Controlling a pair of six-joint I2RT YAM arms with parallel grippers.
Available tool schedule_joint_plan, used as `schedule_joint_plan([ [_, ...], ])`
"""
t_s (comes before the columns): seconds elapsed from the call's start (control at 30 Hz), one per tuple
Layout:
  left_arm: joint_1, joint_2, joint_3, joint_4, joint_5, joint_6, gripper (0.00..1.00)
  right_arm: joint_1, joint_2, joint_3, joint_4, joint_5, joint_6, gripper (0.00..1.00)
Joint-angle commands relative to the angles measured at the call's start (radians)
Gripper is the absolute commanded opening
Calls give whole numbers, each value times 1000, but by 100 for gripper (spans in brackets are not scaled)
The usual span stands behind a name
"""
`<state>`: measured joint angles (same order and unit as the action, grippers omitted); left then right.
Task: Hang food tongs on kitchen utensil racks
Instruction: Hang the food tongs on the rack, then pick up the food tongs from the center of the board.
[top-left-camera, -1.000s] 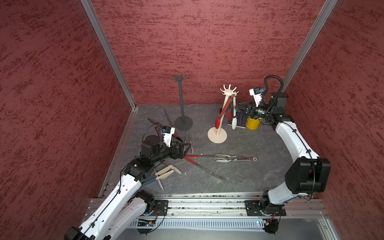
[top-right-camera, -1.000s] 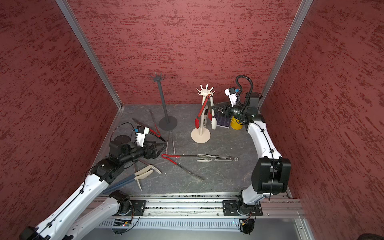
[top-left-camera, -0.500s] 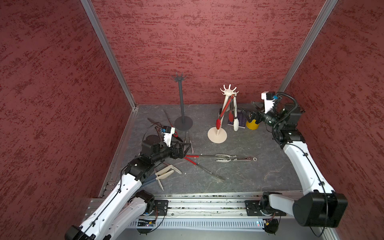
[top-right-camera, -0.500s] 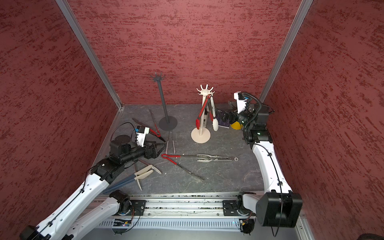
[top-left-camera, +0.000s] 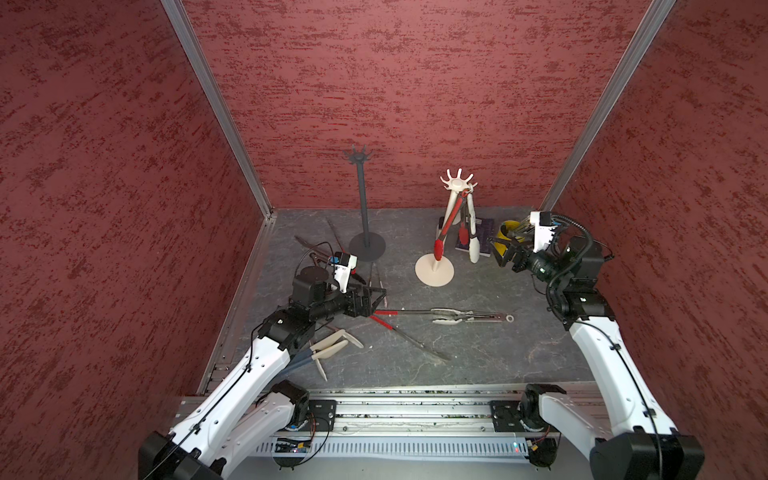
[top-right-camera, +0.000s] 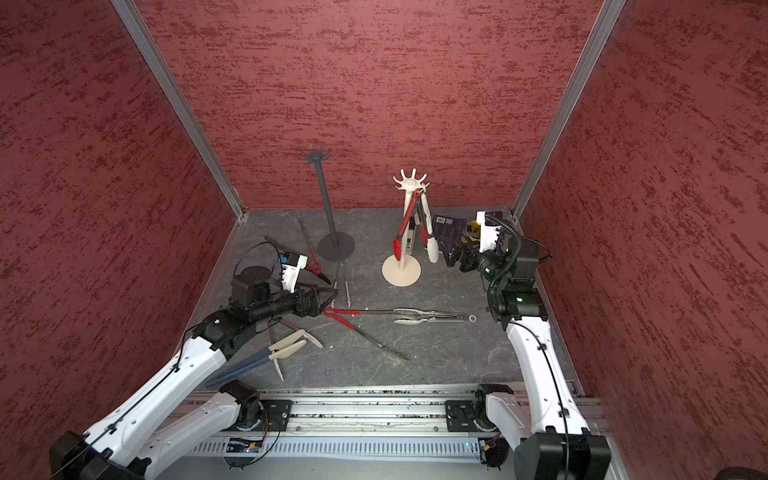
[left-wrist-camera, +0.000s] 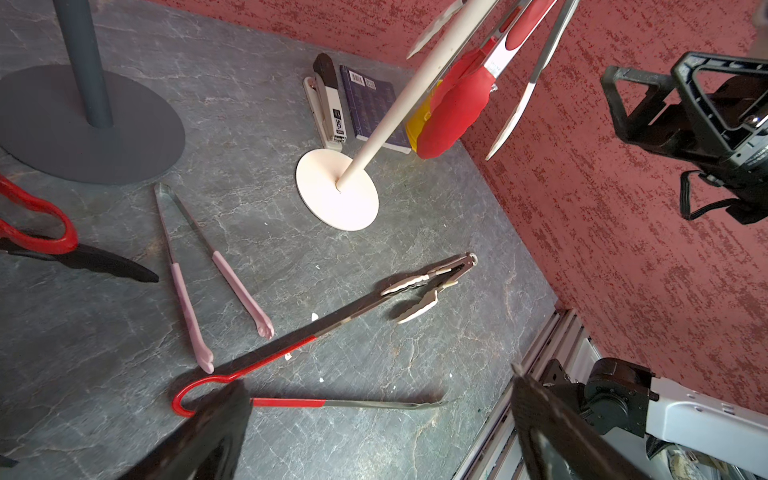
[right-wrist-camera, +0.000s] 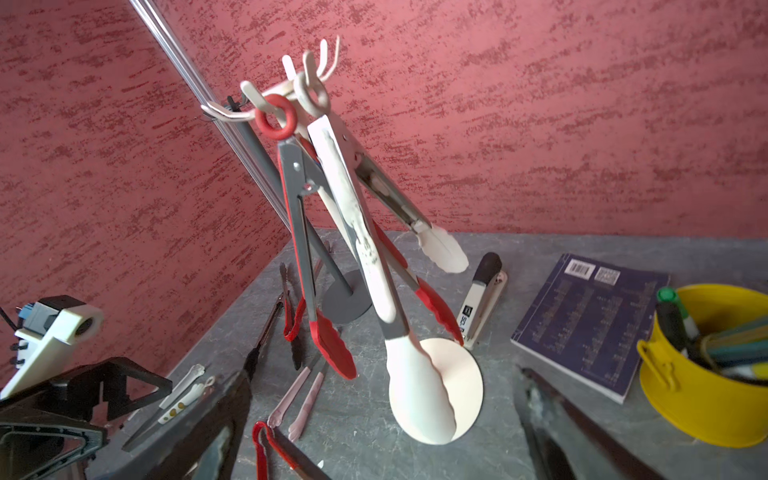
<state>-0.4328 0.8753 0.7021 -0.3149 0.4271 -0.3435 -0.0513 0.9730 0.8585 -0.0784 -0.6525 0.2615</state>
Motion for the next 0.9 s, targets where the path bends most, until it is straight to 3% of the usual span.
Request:
schedule_joint_plan([
  [0.0,-14,4,31,-4,21,-2,100,-2,-52,-49,-47,14,69,100],
  [0.27,-84,17,32,-114,-38,-94,100,2,-119,-131,-94,-18,85,100],
  [0.73,-303,170,61,-301,-192,-490,100,13,-123,-160,-122,-23,66,99],
  [0.87,-322,214,84,-359,-225,-566,100,25,-124,-156,-161,-11,10,100],
])
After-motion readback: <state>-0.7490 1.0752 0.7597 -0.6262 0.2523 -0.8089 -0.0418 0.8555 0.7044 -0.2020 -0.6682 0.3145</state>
